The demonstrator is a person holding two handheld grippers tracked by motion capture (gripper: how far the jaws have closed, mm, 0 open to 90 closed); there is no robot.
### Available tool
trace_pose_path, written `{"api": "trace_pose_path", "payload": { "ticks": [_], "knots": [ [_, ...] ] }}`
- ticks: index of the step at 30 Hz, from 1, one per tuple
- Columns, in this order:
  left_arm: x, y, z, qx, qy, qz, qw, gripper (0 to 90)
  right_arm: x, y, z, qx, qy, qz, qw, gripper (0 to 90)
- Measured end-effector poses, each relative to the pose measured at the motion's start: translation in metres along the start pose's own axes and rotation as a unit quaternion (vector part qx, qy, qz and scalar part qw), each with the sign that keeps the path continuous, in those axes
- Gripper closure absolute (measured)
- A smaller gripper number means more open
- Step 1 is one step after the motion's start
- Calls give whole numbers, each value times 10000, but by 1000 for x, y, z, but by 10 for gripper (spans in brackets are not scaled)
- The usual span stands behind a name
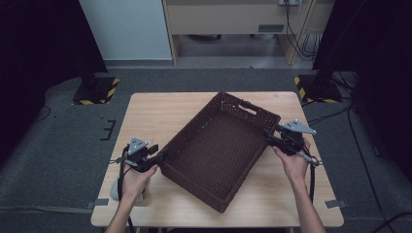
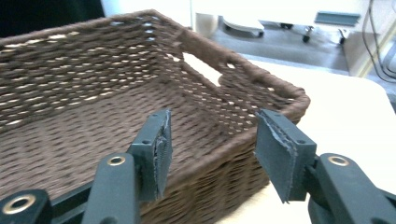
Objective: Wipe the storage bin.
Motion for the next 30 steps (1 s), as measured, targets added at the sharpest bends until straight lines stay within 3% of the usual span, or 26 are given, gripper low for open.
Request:
{"api": "trace_pose_path", "payload": {
  "ticks": [6, 9, 10, 15, 21, 25, 30],
  "knots": [
    [3, 0, -1, -125, -71, -12, 9999, 524, 13, -8, 5, -27, -27, -97, 9999, 454],
    [12, 4, -7, 25, 92, -63, 9999, 592, 11, -7, 3, -149, -40, -98, 9998, 480],
    [15, 5, -8, -63, 31, -108, 9999, 581, 9, -7, 2, -160, -27, -124, 9998, 489],
    [26, 15, -17, -66, 75, -78, 9999, 578, -1, -8, -4, -279, 41, -245, 9993, 505],
    [34, 24, -24, -106, 180, -89, 9997, 516, -9, -9, -6, -203, 106, -196, 9995, 491],
    [23, 26, -23, -188, 116, 135, 9997, 462, -10, -6, 13, -94, -220, 0, 9997, 508],
    [6, 18, -18, -93, 109, 213, 9997, 493, -2, -9, 33, 83, -296, 59, 9995, 497]
  ]
}}
Point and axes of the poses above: each handheld gripper's, and its own axes: x roughly forward along the jaws, y roughly out of its top, z roughly to its right, the point moved 10 cm from there along x, roughly forward along the jaws, and after that the axes turned 14 degrees about -x, right-handed, at the moved point
